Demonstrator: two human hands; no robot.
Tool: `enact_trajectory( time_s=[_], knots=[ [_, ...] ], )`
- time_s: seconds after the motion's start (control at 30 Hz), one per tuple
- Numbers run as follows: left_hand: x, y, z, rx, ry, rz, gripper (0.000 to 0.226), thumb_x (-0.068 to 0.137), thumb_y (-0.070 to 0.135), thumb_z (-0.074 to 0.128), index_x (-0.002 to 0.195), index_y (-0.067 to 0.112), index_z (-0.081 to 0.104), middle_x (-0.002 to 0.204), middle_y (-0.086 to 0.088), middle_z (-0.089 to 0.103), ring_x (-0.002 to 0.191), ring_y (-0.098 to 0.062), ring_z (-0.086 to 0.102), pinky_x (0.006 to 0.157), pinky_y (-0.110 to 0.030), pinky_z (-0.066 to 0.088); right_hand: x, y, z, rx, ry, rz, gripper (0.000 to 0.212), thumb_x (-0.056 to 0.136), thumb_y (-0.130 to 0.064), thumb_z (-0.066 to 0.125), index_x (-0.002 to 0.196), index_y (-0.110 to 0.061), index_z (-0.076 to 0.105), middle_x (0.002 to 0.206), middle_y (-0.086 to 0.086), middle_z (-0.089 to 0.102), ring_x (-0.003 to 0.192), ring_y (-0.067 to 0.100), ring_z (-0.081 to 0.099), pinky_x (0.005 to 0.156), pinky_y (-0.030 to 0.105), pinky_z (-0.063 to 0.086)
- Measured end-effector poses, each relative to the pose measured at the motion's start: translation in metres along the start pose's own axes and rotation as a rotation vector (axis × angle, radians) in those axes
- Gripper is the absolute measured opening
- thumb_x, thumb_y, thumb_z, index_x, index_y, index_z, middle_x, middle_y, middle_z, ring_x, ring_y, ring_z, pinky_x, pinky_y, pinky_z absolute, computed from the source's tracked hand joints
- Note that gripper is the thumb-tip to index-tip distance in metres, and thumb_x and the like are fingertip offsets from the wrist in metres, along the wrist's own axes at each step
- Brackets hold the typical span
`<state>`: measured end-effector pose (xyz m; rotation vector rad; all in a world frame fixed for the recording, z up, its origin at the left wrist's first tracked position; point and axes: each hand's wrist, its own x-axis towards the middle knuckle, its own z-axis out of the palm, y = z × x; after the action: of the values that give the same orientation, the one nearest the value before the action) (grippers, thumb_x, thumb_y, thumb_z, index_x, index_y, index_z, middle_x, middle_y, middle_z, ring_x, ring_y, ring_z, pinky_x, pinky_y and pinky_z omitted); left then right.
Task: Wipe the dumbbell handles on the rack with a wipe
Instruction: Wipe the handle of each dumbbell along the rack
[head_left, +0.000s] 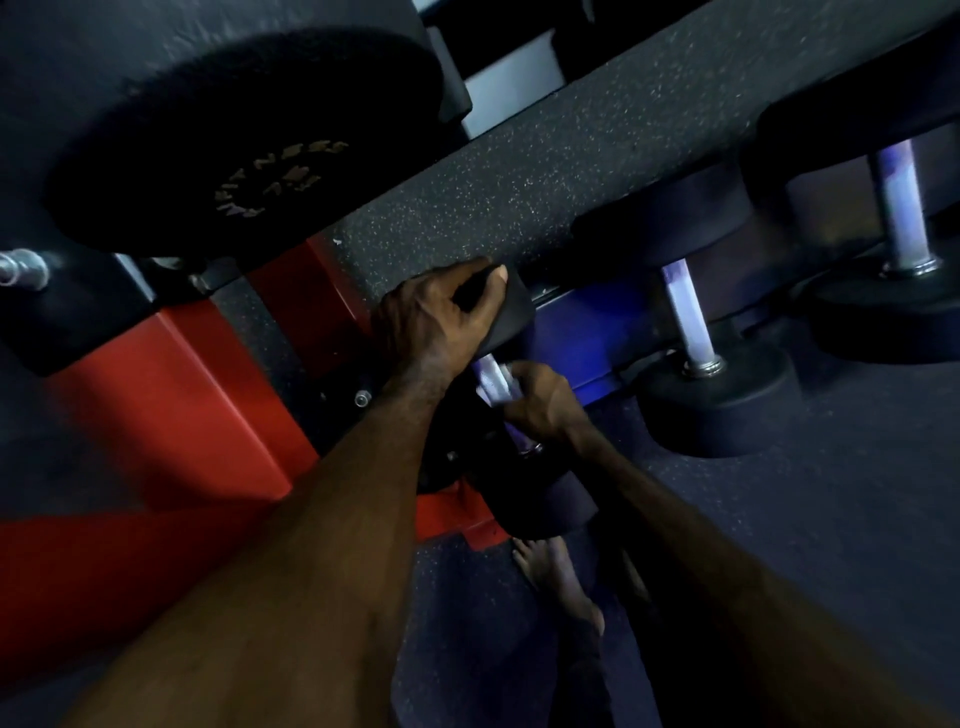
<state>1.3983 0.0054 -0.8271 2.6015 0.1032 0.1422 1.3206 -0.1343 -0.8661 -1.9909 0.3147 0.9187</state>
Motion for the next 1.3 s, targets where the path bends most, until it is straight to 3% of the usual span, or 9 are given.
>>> enact_trajectory(
  time_s=[0.07, 0.1, 0.23, 0.4, 0.63, 0.73, 0.9, 1.07, 1.3],
  knots=[
    [-0.001, -0.001, -0.001, -0.007, -0.004, 0.015, 0.038, 0.093, 0.064, 0.062, 0.109, 0.037, 0.084, 0.103, 0.005, 0.082, 0.094, -0.023, 0.078, 0.079, -0.036, 0.060, -0.009, 0.018, -0.004, -0.110, -0.100, 0.029, 0.024, 0.092, -0.039, 0.075, 0.100, -0.016, 0.074, 0.085, 0.003, 0.070, 0.080, 0.017, 0.066, 0.058, 0.014, 0.042],
    [-0.002, -0.002, -0.001, -0.007, -0.012, 0.020, 0.039, 0.093, 0.065, 0.061, 0.109, 0.036, 0.084, 0.104, 0.004, 0.082, 0.094, -0.024, 0.078, 0.079, -0.037, 0.060, -0.009, 0.022, -0.007, -0.150, -0.124, 0.035, 0.023, 0.092, -0.037, 0.072, 0.099, -0.015, 0.075, 0.084, 0.005, 0.071, 0.081, 0.018, 0.067, 0.063, 0.022, 0.045],
    [-0.002, -0.003, -0.002, 0.008, -0.038, 0.010, 0.042, 0.094, 0.067, 0.058, 0.111, 0.037, 0.083, 0.105, 0.004, 0.082, 0.095, -0.025, 0.077, 0.079, -0.039, 0.060, 0.002, 0.002, -0.013, -0.024, 0.033, -0.099, 0.015, 0.082, -0.015, 0.054, 0.073, -0.006, 0.061, 0.067, 0.012, 0.052, 0.068, 0.013, 0.050, 0.060, 0.035, 0.039],
    [-0.001, -0.002, -0.003, 0.010, -0.027, 0.028, 0.039, 0.095, 0.065, 0.060, 0.111, 0.038, 0.082, 0.105, 0.004, 0.082, 0.095, -0.024, 0.077, 0.080, -0.038, 0.060, -0.015, 0.019, -0.008, 0.153, 0.052, -0.073, 0.021, 0.087, -0.015, 0.065, 0.102, -0.016, 0.080, 0.087, 0.009, 0.077, 0.080, 0.004, 0.065, 0.076, 0.036, 0.056],
    [-0.003, -0.005, 0.000, 0.022, -0.036, -0.004, 0.044, 0.093, 0.072, 0.055, 0.112, 0.042, 0.081, 0.108, 0.008, 0.081, 0.098, -0.023, 0.077, 0.081, -0.038, 0.059, -0.016, 0.008, -0.002, 0.167, 0.173, -0.080, 0.023, 0.080, -0.029, 0.073, 0.100, -0.021, 0.076, 0.090, -0.001, 0.078, 0.088, 0.013, 0.075, 0.078, 0.032, 0.059],
    [-0.001, -0.006, 0.001, 0.030, -0.040, -0.003, 0.043, 0.093, 0.072, 0.055, 0.113, 0.043, 0.080, 0.105, 0.006, 0.081, 0.096, -0.024, 0.077, 0.080, -0.039, 0.059, -0.011, 0.003, 0.002, 0.189, 0.207, -0.124, 0.023, 0.078, -0.019, 0.081, 0.100, -0.017, 0.073, 0.095, 0.003, 0.075, 0.088, 0.017, 0.073, 0.078, 0.030, 0.057],
    [-0.001, -0.007, 0.003, -0.002, -0.028, -0.001, 0.042, 0.093, 0.070, 0.057, 0.112, 0.041, 0.081, 0.104, 0.004, 0.082, 0.096, -0.025, 0.077, 0.081, -0.040, 0.060, -0.033, 0.041, 0.008, 0.044, 0.176, -0.076, 0.030, 0.073, -0.025, 0.087, 0.094, -0.022, 0.067, 0.090, -0.004, 0.070, 0.083, 0.018, 0.067, 0.078, 0.043, 0.056],
    [-0.001, -0.011, 0.006, -0.034, -0.029, 0.001, 0.043, 0.094, 0.070, 0.058, 0.114, 0.040, 0.080, 0.107, 0.005, 0.082, 0.097, -0.024, 0.078, 0.082, -0.042, 0.061, -0.007, 0.001, 0.012, 0.048, 0.311, -0.167, 0.028, 0.075, -0.029, 0.082, 0.095, -0.024, 0.062, 0.097, -0.002, 0.065, 0.088, 0.023, 0.066, 0.077, 0.043, 0.055],
    [-0.001, -0.013, 0.007, -0.036, -0.029, -0.011, 0.043, 0.093, 0.071, 0.058, 0.114, 0.040, 0.081, 0.107, 0.005, 0.082, 0.098, -0.023, 0.078, 0.085, -0.041, 0.061, -0.040, 0.036, 0.007, -0.039, 0.175, -0.086, 0.025, 0.083, -0.035, 0.079, 0.101, -0.021, 0.068, 0.097, 0.002, 0.072, 0.092, 0.025, 0.069, 0.077, 0.040, 0.055]
  ],
)
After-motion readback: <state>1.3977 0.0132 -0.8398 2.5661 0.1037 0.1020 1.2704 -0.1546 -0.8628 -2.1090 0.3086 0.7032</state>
